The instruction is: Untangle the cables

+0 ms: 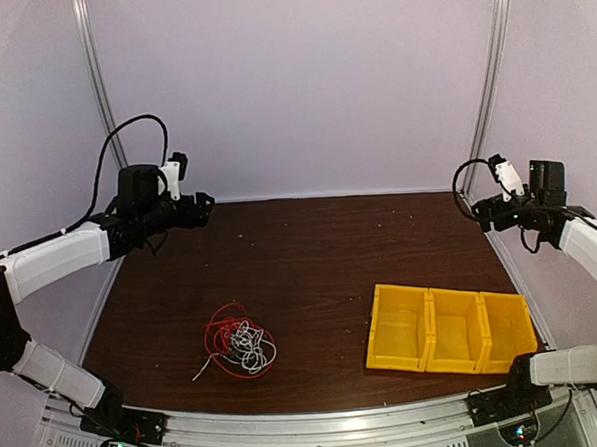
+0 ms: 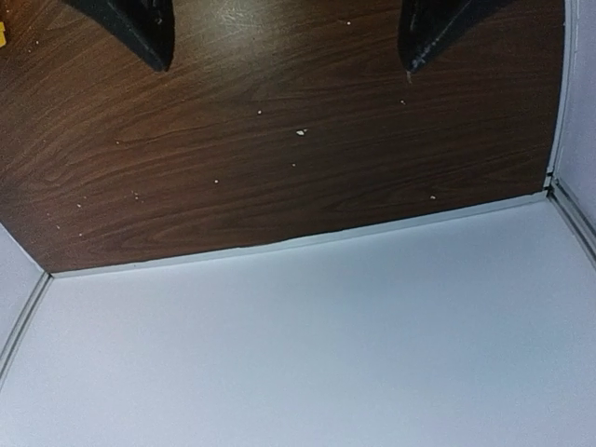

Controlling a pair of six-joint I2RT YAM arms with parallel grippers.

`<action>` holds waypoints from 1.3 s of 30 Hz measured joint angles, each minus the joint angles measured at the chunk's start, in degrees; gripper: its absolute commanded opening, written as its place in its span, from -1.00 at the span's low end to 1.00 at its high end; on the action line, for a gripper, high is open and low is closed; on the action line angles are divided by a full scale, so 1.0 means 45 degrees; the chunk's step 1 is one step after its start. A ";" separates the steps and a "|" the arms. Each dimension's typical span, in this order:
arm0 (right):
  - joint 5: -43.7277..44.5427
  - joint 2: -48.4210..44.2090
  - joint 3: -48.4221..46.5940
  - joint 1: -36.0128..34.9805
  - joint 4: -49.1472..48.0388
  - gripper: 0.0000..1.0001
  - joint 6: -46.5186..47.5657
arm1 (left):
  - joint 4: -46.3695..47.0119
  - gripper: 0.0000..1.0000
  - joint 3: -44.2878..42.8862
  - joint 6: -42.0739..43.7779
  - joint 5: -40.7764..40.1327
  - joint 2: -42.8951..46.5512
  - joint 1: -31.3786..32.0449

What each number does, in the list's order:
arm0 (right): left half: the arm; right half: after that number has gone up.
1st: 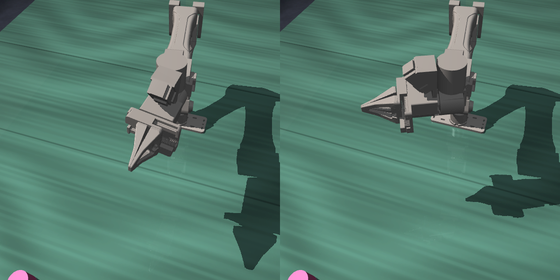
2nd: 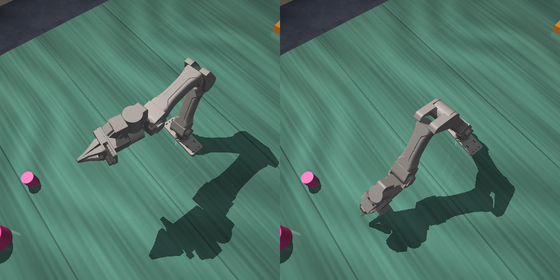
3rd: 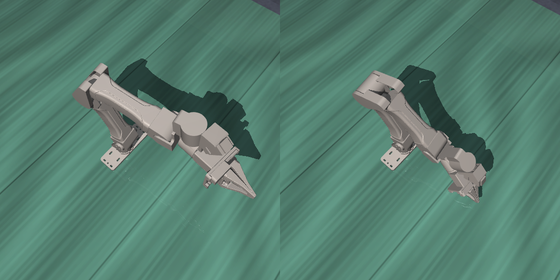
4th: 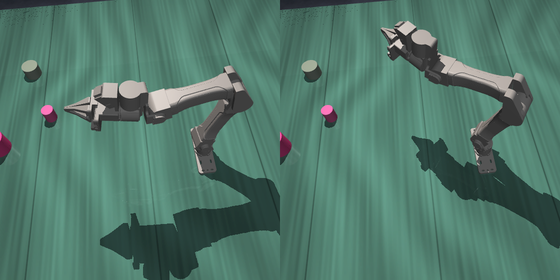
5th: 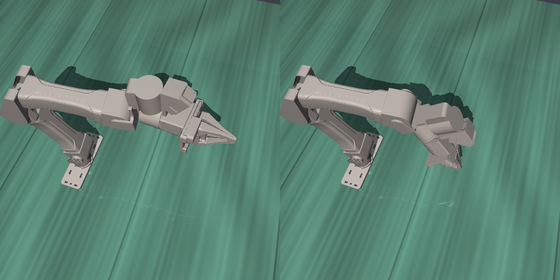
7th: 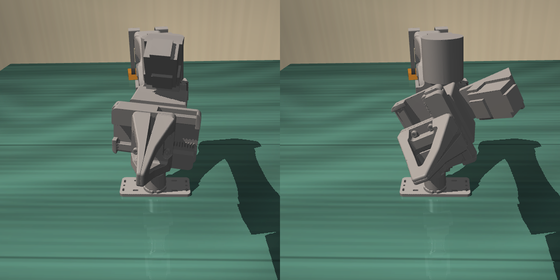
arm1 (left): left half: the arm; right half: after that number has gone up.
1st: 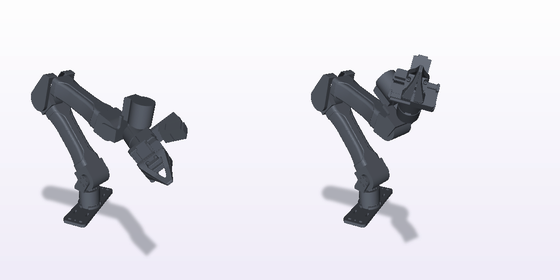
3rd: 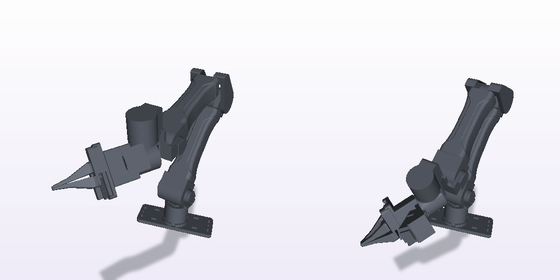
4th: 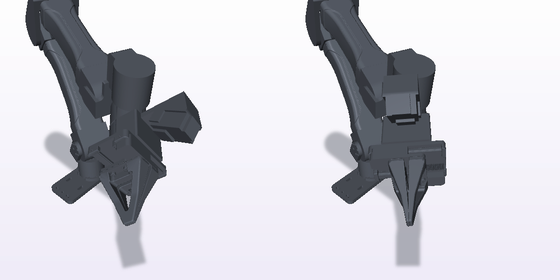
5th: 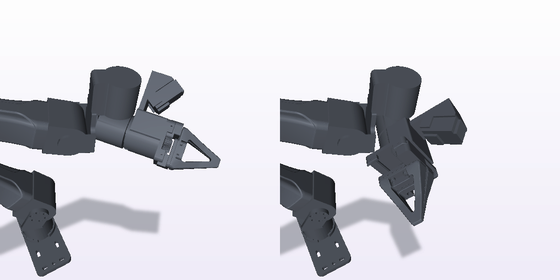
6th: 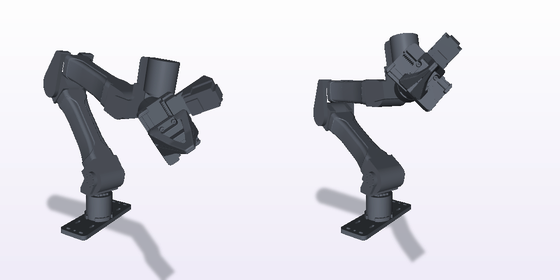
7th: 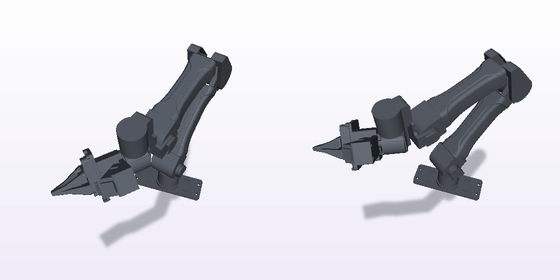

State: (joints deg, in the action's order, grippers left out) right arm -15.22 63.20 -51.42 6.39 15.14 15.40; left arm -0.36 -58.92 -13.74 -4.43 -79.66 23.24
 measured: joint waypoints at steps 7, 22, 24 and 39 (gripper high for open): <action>-0.0607 -0.0636 0.0457 0.0102 0.2152 0.99 0.2880 | 0.0962 0.76 0.0189 0.0631 0.1855 -0.0612 0.0495; -0.1103 0.0296 0.0602 0.0073 0.7684 0.80 0.9039 | 0.2030 0.79 0.0262 0.1219 0.4056 -0.1171 0.1302; -0.1180 0.0534 0.0656 -0.0078 0.8038 0.69 0.9457 | 0.2142 0.79 0.0262 0.1239 0.4129 -0.1171 0.1302; -0.0369 0.3322 0.0651 -0.3463 0.6810 0.12 0.9326 | 0.2365 0.79 0.0262 0.1253 0.4216 -0.1180 0.1302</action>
State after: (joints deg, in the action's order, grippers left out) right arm -16.88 78.15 -48.49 -9.19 45.78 57.36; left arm 10.28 -57.74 -8.10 14.55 -84.97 29.10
